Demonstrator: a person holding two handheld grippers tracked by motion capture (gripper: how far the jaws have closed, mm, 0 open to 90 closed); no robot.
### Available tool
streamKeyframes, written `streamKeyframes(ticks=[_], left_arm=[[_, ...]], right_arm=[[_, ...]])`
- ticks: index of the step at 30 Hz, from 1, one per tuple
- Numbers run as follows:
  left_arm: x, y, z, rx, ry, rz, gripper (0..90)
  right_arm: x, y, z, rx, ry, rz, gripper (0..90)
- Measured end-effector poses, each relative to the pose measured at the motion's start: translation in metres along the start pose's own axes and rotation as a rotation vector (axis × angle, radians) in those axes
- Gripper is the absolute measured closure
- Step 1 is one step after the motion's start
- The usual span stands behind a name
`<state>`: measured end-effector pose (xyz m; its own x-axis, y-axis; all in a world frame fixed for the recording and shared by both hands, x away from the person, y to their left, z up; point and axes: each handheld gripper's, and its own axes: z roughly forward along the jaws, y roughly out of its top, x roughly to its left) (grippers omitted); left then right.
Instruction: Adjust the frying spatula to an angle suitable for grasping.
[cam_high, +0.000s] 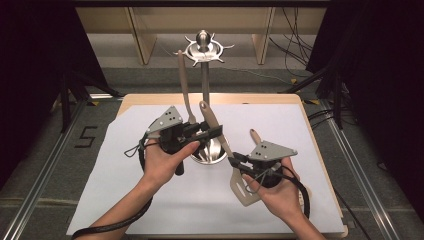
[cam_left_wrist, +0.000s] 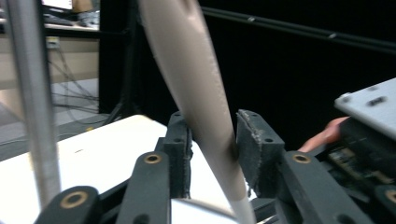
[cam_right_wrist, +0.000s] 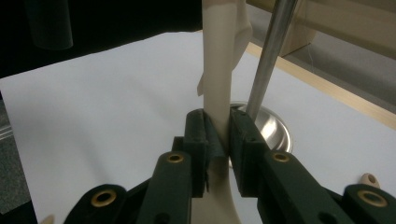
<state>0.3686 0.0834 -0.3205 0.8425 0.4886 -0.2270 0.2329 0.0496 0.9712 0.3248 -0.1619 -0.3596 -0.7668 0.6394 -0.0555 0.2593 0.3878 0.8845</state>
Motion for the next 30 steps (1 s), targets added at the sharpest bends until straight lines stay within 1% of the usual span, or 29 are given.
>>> streamKeyframes(ticks=[1, 2, 3, 4, 5, 6, 7, 8, 9, 10, 11, 12, 13, 14, 15, 17, 20, 21, 22, 23, 24, 25, 26, 29, 30], left_arm=[[-0.001, 0.000, 0.000, -0.001, -0.016, -0.002, 68.5], [-0.002, 0.000, 0.000, -0.003, -0.022, -0.009, 69.4], [-0.003, 0.001, 0.000, -0.005, -0.035, -0.009, 70.1], [-0.003, 0.001, 0.000, -0.006, -0.044, -0.013, 70.9], [-0.004, 0.001, 0.000, -0.009, -0.052, -0.024, 71.6], [-0.004, 0.002, -0.001, -0.009, -0.059, -0.024, 72.2], [-0.005, 0.002, -0.001, -0.008, -0.061, -0.017, 72.5], [-0.005, 0.003, -0.001, -0.007, -0.061, -0.010, 72.6], [-0.006, 0.004, -0.001, -0.005, -0.059, -0.006, 72.9], [-0.007, 0.005, -0.002, -0.002, -0.057, 0.003, 73.0], [-0.008, 0.006, -0.002, 0.003, -0.056, 0.015, 73.2], [-0.008, 0.007, -0.002, 0.005, -0.058, 0.026, 73.2], [-0.009, 0.007, -0.002, 0.009, -0.052, 0.040, 73.3], [-0.010, 0.008, -0.002, 0.015, -0.048, 0.063, 73.3], [-0.011, 0.009, -0.003, 0.019, -0.045, 0.072, 73.4], [-0.012, 0.009, -0.003, 0.027, -0.044, 0.095, 73.4], [-0.012, 0.010, -0.003, 0.039, -0.058, 0.097, 73.4], [-0.012, 0.010, -0.003, 0.041, -0.062, 0.097, 73.5], [-0.012, 0.010, -0.003, 0.044, -0.067, 0.100, 73.4], [-0.011, 0.010, -0.003, 0.050, -0.075, 0.106, 73.4], [-0.011, 0.010, -0.003, 0.053, -0.079, 0.110, 73.4], [-0.011, 0.010, -0.003, 0.056, -0.082, 0.112, 73.4], [-0.010, 0.010, -0.003, 0.062, -0.089, 0.114, 73.4], [-0.009, 0.010, -0.003, 0.069, -0.111, 0.110, 73.4], [-0.009, 0.010, -0.003, 0.072, -0.120, 0.107, 73.4]], right_arm=[[0.001, 0.000, 0.001, 0.001, 0.006, 0.003, 79.0], [0.001, 0.000, 0.002, 0.007, 0.020, 0.010, 79.0], [0.001, 0.000, 0.002, -0.001, 0.013, 0.006, 78.9], [0.001, 0.000, 0.003, 0.012, 0.036, 0.021, 78.9], [0.001, 0.000, 0.003, 0.016, 0.044, 0.022, 78.9], [0.001, 0.000, 0.004, 0.013, 0.043, 0.017, 78.8], [0.002, 0.000, 0.005, 0.009, 0.045, 0.023, 78.7], [0.001, 0.001, 0.005, 0.000, 0.036, 0.012, 78.7], [0.002, 0.001, 0.007, -0.014, 0.028, 0.028, 78.6], [0.002, 0.001, 0.007, -0.003, 0.039, 0.025, 78.5], [0.001, 0.002, 0.008, -0.009, 0.044, 0.012, 78.1], [0.000, 0.003, 0.010, -0.016, 0.054, -0.009, 77.0], [0.001, 0.003, 0.010, -0.020, 0.050, 0.007, 74.6], [0.002, 0.003, 0.011, -0.026, 0.051, 0.009, 72.0], [0.002, 0.004, 0.009, -0.010, 0.059, 0.015, 69.9], [0.001, 0.005, 0.009, -0.024, 0.064, 0.004, 67.2], [0.000, 0.008, 0.007, -0.051, 0.071, -0.007, 64.4], [0.000, 0.009, 0.006, -0.068, 0.063, -0.008, 64.2], [0.000, 0.010, 0.005, -0.068, 0.078, -0.010, 64.2], [0.000, 0.011, 0.004, -0.077, 0.076, -0.008, 64.3], [0.000, 0.012, 0.003, -0.079, 0.093, -0.008, 64.6], [-0.001, 0.013, 0.003, -0.098, 0.076, -0.031, 65.1], [0.000, 0.014, 0.001, -0.092, 0.098, -0.015, 65.6], [-0.002, 0.017, 0.001, -0.117, 0.105, -0.058, 67.5], [-0.002, 0.017, 0.000, -0.109, 0.117, -0.053, 68.0]])
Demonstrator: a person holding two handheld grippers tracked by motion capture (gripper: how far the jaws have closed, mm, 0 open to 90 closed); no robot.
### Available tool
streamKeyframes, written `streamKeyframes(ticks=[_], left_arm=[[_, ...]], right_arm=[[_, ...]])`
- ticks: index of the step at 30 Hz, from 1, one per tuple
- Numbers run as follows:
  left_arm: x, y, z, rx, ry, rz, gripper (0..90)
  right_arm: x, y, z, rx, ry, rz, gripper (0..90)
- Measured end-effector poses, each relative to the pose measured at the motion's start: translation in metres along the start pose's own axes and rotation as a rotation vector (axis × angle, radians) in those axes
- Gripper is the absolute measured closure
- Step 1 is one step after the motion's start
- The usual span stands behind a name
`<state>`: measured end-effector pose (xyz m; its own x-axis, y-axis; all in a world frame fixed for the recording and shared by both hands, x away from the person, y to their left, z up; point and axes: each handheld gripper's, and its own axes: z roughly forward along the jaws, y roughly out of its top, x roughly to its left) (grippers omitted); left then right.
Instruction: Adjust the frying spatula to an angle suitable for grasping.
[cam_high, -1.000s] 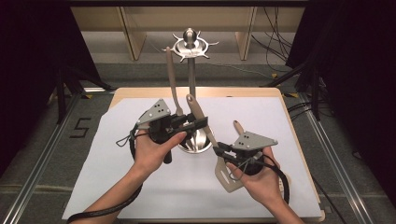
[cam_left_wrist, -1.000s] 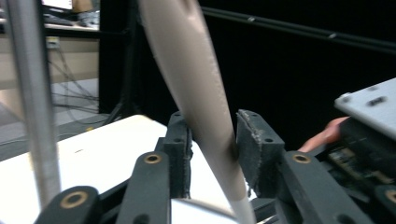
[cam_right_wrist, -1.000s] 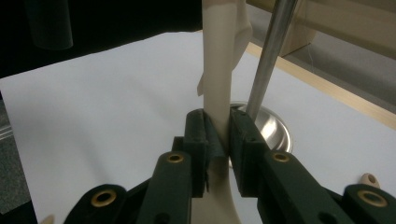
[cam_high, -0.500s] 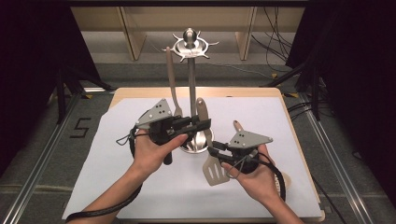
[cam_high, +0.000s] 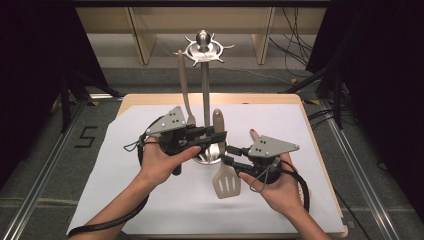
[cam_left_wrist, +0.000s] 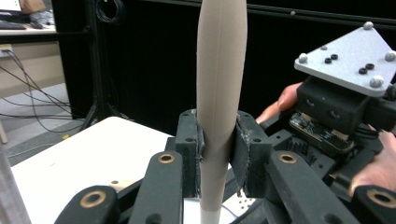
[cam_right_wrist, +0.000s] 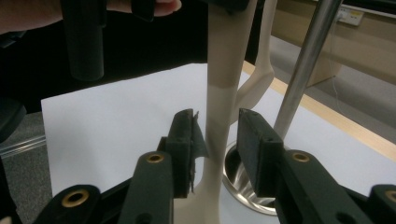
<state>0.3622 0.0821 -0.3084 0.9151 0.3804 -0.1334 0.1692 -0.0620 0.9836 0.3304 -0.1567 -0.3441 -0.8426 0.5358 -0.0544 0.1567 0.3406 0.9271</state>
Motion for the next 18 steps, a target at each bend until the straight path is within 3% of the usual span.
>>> streamKeyframes(ticks=[6, 13, 18], left_arm=[[-0.0023, -0.0002, 0.0016, 0.011, -0.027, 0.002, 73.4], [-0.0046, -0.0004, 0.0036, 0.024, -0.065, 0.000, 73.3], [-0.0040, -0.0003, 0.0036, 0.023, -0.073, -0.003, 73.3]], right_arm=[[0.0006, 0.0005, 0.0013, -0.004, -0.004, 0.010, 70.6], [-0.0026, 0.0018, 0.0009, -0.012, 0.024, -0.020, 72.4], [0.0001, 0.0015, -0.0008, 0.004, 0.027, 0.013, 77.7]])
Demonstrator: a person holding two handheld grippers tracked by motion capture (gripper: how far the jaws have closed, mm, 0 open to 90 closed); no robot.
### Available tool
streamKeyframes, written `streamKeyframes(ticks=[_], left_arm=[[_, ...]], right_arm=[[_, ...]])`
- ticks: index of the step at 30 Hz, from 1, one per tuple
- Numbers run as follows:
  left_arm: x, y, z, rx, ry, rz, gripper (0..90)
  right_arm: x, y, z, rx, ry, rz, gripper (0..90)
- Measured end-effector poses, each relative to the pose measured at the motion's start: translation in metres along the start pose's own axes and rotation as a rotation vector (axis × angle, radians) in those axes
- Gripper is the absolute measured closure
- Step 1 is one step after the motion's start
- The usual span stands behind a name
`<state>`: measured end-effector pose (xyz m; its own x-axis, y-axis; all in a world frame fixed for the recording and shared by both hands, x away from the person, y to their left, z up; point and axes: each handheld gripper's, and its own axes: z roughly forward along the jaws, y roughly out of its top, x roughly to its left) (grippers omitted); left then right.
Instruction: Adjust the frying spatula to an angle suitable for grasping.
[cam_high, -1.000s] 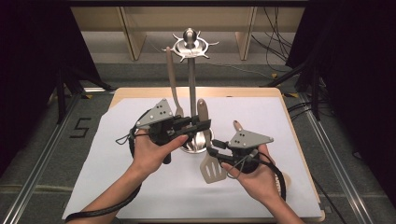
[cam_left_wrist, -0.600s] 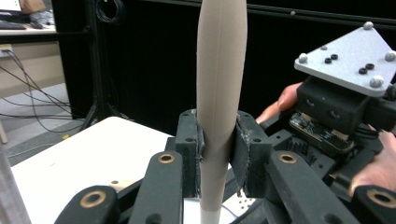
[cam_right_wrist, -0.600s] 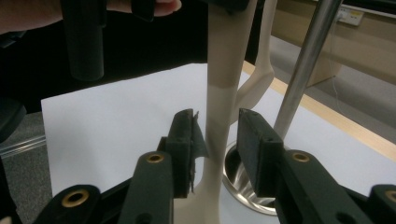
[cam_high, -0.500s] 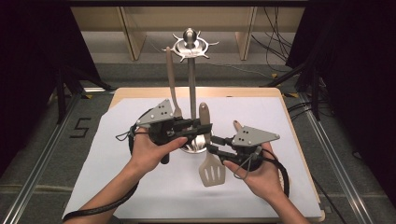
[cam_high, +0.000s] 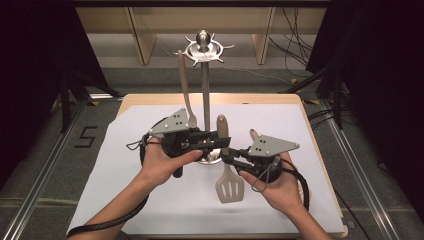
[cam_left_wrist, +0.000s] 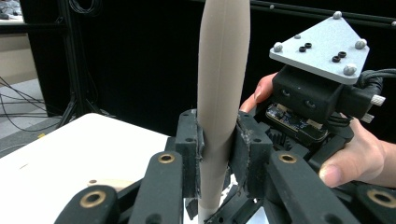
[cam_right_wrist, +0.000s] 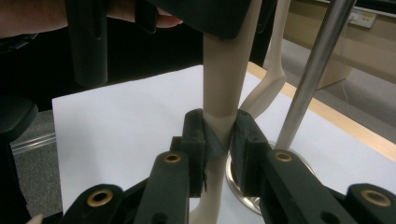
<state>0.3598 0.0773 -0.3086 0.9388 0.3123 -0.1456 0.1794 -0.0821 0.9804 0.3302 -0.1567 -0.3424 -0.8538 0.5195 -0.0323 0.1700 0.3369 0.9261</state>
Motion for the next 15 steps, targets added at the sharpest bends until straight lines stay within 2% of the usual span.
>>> streamKeyframes(ticks=[3, 6, 8, 9, 12, 14, 15], left_arm=[[0.0001, -0.0002, 0.0003, -0.013, 0.001, -0.006, 73.1], [-0.0009, -0.0004, 0.0017, -0.031, 0.025, -0.002, 69.9], [-0.0022, -0.0006, 0.0022, -0.035, 0.050, 0.020, 63.3], [-0.0028, -0.0011, 0.0025, -0.039, 0.064, 0.026, 60.3], [-0.0048, -0.0036, 0.0035, -0.034, 0.106, 0.058, 55.7], [-0.0057, -0.0048, 0.0042, -0.026, 0.117, 0.072, 54.9], [-0.0063, -0.0051, 0.0048, -0.025, 0.117, 0.076, 54.9]], right_arm=[[0.0010, 0.0012, 0.0003, -0.004, 0.014, 0.024, 78.0], [0.0049, 0.0037, -0.0005, 0.014, -0.049, 0.048, 78.3], [0.0067, 0.0048, 0.0007, 0.018, -0.085, 0.069, 78.3], [0.0049, 0.0054, 0.0003, 0.018, -0.104, 0.054, 78.3], [0.0052, 0.0057, 0.0014, 0.024, -0.115, 0.092, 78.3], [0.0040, 0.0058, 0.0016, 0.014, -0.139, 0.078, 78.4], [0.0043, 0.0058, 0.0021, 0.009, -0.133, 0.087, 78.4]])
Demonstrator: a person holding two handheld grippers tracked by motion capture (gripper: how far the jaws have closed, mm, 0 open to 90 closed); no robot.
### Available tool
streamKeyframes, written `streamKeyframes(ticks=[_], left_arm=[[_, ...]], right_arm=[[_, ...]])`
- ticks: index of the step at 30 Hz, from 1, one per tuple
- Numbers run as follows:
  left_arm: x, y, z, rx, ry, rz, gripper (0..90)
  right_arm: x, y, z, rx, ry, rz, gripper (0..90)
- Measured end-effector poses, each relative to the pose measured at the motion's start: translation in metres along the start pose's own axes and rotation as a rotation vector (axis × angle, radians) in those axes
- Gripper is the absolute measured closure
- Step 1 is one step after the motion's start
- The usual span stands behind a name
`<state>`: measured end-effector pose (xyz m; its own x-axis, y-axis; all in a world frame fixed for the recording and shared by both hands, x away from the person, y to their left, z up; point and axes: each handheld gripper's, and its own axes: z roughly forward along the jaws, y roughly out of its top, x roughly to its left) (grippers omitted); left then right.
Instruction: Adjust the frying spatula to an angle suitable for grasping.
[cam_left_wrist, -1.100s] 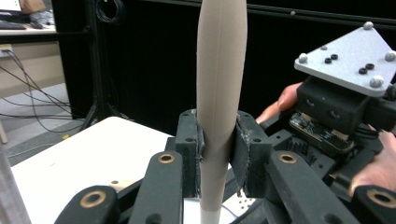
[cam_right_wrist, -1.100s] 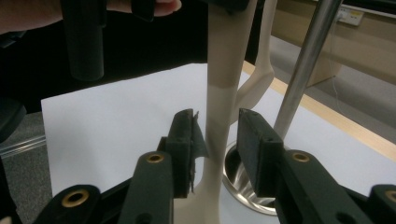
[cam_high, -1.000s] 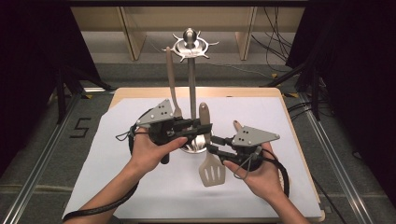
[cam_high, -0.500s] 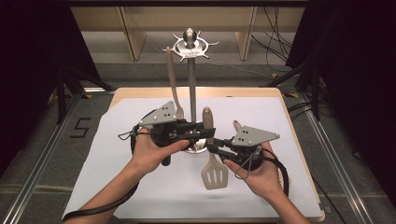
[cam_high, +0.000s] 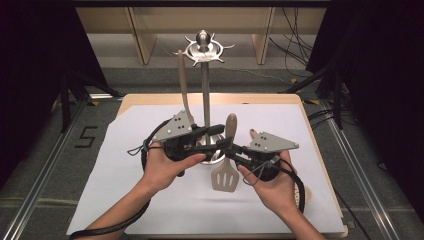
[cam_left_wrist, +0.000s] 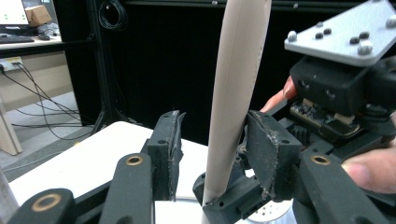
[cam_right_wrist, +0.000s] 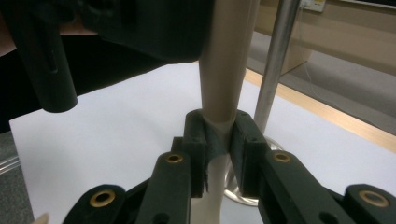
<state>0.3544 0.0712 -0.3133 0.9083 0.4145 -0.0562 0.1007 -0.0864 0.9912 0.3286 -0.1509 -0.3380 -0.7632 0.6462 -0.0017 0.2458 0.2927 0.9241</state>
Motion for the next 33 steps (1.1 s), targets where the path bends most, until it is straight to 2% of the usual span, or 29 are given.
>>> streamKeyframes(ticks=[1, 4, 6, 7, 8, 10, 13, 14, 15, 17, 18, 20, 21, 23, 26, 28, 33], left_arm=[[-0.0003, 0.0001, 0.0003, 0.002, -0.001, 0.004, 55.1], [-0.0013, 0.0008, 0.0011, 0.000, 0.009, 0.021, 58.3], [-0.0011, 0.0009, 0.0013, -0.002, 0.011, 0.025, 61.1], [-0.0011, 0.0010, 0.0014, -0.003, 0.009, 0.029, 62.9], [-0.0013, 0.0010, 0.0014, -0.005, 0.009, 0.039, 65.0], [-0.0014, 0.0009, 0.0011, -0.007, 0.004, 0.042, 70.6], [0.0001, 0.0006, 0.0009, -0.008, -0.013, 0.027, 71.3], [0.0008, 0.0006, 0.0008, -0.007, -0.016, 0.027, 71.4], [0.0014, 0.0006, 0.0007, -0.006, -0.019, 0.024, 71.4], [0.0030, 0.0005, 0.0005, -0.009, -0.027, 0.012, 71.4], [0.0038, 0.0004, 0.0004, -0.012, -0.028, 0.008, 71.4], [0.0050, 0.0007, 0.0000, -0.015, -0.032, -0.006, 71.2], [0.0055, 0.0011, -0.0005, -0.014, -0.034, -0.008, 71.1], [0.0060, 0.0011, -0.0010, -0.019, -0.034, -0.011, 71.0], [0.0068, 0.0010, -0.0008, -0.020, -0.042, -0.013, 70.9], [0.0066, 0.0018, -0.0015, -0.017, -0.046, -0.002, 71.4], [0.0078, 0.0040, -0.0062, -0.012, -0.049, -0.007, 72.2]], right_arm=[[-0.0004, 0.0004, -0.0007, 0.010, -0.017, -0.007, 78.4], [0.0013, 0.0001, 0.0015, 0.012, -0.006, 0.019, 78.4], [0.0015, 0.0000, 0.0027, 0.003, -0.004, 0.016, 78.4], [0.0018, 0.0002, 0.0024, 0.003, -0.023, 0.017, 78.4], [0.0029, 0.0000, 0.0027, 0.005, -0.017, 0.042, 78.4], [0.0022, 0.0002, 0.0039, -0.005, -0.018, 0.038, 78.4], [0.0029, 0.0003, 0.0035, -0.003, -0.018, 0.040, 78.3], [0.0036, 0.0002, 0.0029, -0.005, -0.039, 0.034, 78.3], [0.0049, 0.0000, 0.0024, 0.008, -0.031, 0.050, 78.4], [0.0044, -0.0002, 0.0027, 0.006, -0.031, 0.042, 78.3], [0.0027, 0.0002, 0.0033, -0.001, -0.029, 0.016, 78.4], [0.0035, 0.0004, 0.0038, -0.004, -0.022, 0.030, 78.4], [0.0029, 0.0010, 0.0030, -0.003, -0.029, 0.012, 78.4], [0.0039, 0.0015, 0.0029, -0.001, -0.023, 0.027, 78.4], [0.0044, 0.0024, 0.0030, -0.008, -0.041, 0.016, 78.3], [0.0059, 0.0028, 0.0039, -0.001, -0.021, 0.034, 78.3], [0.0068, 0.0042, 0.0042, -0.002, -0.011, 0.009, 78.0]])
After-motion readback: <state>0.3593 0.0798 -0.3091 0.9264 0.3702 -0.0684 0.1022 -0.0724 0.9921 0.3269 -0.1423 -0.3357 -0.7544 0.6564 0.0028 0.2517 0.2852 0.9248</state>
